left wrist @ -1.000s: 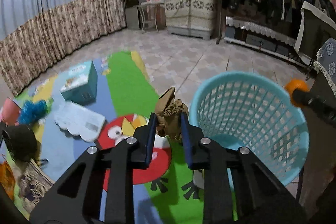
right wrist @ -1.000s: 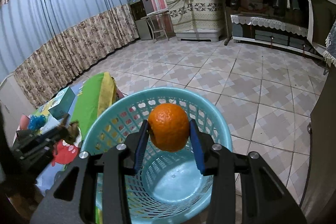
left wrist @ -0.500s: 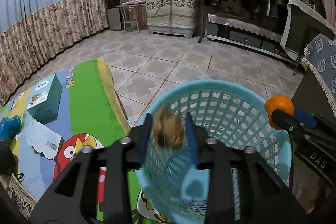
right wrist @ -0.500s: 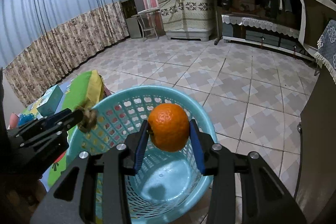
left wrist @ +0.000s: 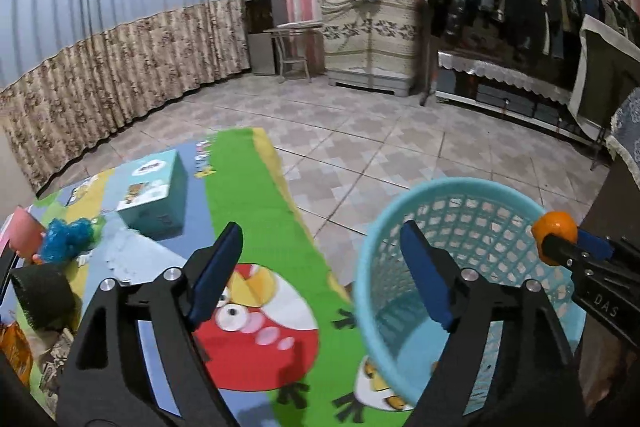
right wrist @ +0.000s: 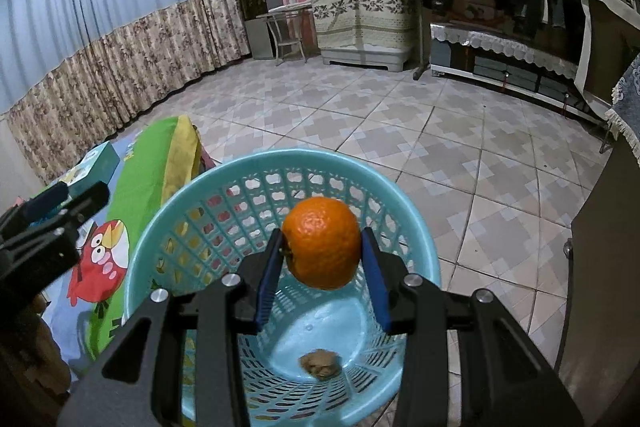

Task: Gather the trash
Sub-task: 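Open the left tool over the basket while the right tool releases the orange, then grasp the orange chip bag with the left tool while the right tool grasps the printed snack bag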

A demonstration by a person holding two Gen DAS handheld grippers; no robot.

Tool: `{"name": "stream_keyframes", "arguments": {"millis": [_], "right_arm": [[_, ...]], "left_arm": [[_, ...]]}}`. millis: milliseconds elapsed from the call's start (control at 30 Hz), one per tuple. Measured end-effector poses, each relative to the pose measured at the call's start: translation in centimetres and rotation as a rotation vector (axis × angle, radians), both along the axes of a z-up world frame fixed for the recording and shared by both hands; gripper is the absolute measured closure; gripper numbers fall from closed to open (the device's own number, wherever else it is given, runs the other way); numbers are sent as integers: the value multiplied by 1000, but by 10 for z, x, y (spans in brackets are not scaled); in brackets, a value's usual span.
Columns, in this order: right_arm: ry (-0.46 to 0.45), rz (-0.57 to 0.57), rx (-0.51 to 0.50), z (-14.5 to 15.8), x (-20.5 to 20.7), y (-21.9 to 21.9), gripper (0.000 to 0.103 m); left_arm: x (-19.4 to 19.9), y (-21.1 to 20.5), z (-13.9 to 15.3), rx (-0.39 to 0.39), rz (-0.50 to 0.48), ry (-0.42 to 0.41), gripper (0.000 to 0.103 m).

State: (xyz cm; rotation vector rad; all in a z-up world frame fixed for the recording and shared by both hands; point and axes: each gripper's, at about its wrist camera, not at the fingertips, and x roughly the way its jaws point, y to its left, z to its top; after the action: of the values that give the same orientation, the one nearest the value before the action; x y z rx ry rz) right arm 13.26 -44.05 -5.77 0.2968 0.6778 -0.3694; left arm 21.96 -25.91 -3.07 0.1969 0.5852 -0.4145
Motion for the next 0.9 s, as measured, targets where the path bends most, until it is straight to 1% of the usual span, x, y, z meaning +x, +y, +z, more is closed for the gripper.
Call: {"name": "stream_keyframes", "arguments": {"millis": [33,67,100,133,167,200,233,300,467,633,733,800,900], "right_arm": [[-5,2,8,0,1,-1,61],[-8,0,13,0,1,-2,59],[-10,-3,14,0,1,-2,50],[-15,-11,8,2,1,-1,43],[-19,-15,4,2,0,-1,31],[-25,-17,-3,3,0,1,28],[-25,-17,-5,3,0,2,28],[-26,-23,-15,4,0,4,21],[-49,-11,-39,12,1,18,16],[-73,22,-72,23,3,43,15],[-92,52,-76,28,6,64,14],[-103,71,-80,31,8,81,12],[-109,114,-128,35,13,109,11]], "left_arm": [[1,4,2,-4,8,-4,19],[1,8,4,-10,14,-8,17],[1,13,6,-16,22,-14,16],[1,18,7,-20,29,-20,14],[0,24,10,-25,39,-26,12],[0,28,11,-29,46,-30,11],[-1,32,12,-34,53,-32,10],[-4,44,16,-47,72,-38,9],[-12,73,24,-64,104,-52,6],[-22,110,28,-70,150,-65,6],[-26,136,29,-77,190,-68,6],[-29,153,30,-74,214,-76,6],[-36,181,31,-62,252,-94,6]]}}
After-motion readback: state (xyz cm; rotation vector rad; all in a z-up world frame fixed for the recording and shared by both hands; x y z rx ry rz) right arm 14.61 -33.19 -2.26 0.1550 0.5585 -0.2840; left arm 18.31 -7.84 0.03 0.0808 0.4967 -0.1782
